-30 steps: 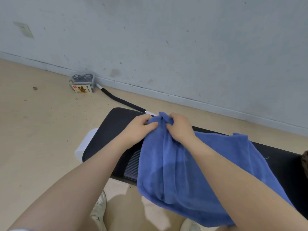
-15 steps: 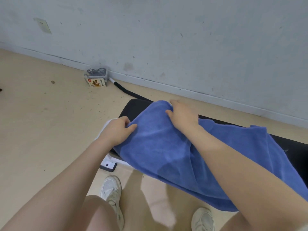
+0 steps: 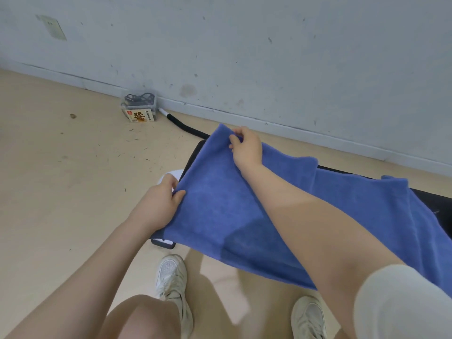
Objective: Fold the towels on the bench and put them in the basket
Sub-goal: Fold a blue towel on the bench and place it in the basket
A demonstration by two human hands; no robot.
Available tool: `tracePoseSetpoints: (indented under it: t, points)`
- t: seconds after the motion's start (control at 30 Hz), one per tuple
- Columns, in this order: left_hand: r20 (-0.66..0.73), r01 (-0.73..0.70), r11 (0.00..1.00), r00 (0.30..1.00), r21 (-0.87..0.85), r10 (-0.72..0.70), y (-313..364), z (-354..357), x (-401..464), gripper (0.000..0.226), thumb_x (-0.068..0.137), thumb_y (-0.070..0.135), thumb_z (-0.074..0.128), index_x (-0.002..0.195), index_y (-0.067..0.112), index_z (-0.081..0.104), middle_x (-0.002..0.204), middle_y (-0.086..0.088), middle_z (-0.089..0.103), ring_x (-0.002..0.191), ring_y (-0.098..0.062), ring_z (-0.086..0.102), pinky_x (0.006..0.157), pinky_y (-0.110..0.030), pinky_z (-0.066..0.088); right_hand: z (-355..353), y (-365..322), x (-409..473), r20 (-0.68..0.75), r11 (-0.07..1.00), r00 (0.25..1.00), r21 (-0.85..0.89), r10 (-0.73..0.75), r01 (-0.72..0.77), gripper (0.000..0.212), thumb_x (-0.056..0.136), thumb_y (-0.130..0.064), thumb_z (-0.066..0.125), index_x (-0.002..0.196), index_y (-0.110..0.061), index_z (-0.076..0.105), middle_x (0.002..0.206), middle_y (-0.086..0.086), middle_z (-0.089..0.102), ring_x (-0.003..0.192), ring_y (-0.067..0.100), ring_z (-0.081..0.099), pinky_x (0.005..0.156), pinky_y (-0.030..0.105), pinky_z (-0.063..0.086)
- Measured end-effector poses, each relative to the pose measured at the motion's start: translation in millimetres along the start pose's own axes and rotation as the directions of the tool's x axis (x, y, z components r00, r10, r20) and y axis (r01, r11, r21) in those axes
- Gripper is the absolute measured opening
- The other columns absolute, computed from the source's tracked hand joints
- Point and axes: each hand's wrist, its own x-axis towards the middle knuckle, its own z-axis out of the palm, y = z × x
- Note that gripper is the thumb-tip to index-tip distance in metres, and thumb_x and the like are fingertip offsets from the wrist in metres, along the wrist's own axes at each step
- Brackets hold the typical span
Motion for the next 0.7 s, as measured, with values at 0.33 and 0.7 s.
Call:
tracePoseSetpoints:
  t: [0.33,0.7]
  points:
    - [-0.254,-0.155,0.953,0.941,0.261,0.222,32,18,-15,0.031,0.087,0.008,0.049,0.115,-0.001,0.053,0.117,-0.020,0.052,0.103,-0.039,0.049,0.080,-0.045,0.041,-44,9,-52,0.238,0.983,0.958,-0.051,-0.159,0.175,0.040,0.101,-0.013,0.030,0.140,-0.012,0.040,0.152,0.004,0.031,0.141,0.015,0.027,0.108,0.014,0.018]
    - [0.268,-0.697,0.704,0.710,0.138,0.651,231,144,-38,0.042,0.099,0.013,0.030,0.140,0.005,0.036,0.157,-0.012,0.009,0.145,-0.023,0.011,0.116,-0.028,0.012,-303,130,-139,-0.342,0.774,0.904,-0.488,0.256,-0.404,0.042,0.093,-0.005,0.032,0.133,-0.013,0.045,0.141,0.010,0.040,0.120,0.030,0.044,0.094,0.039,0.041]
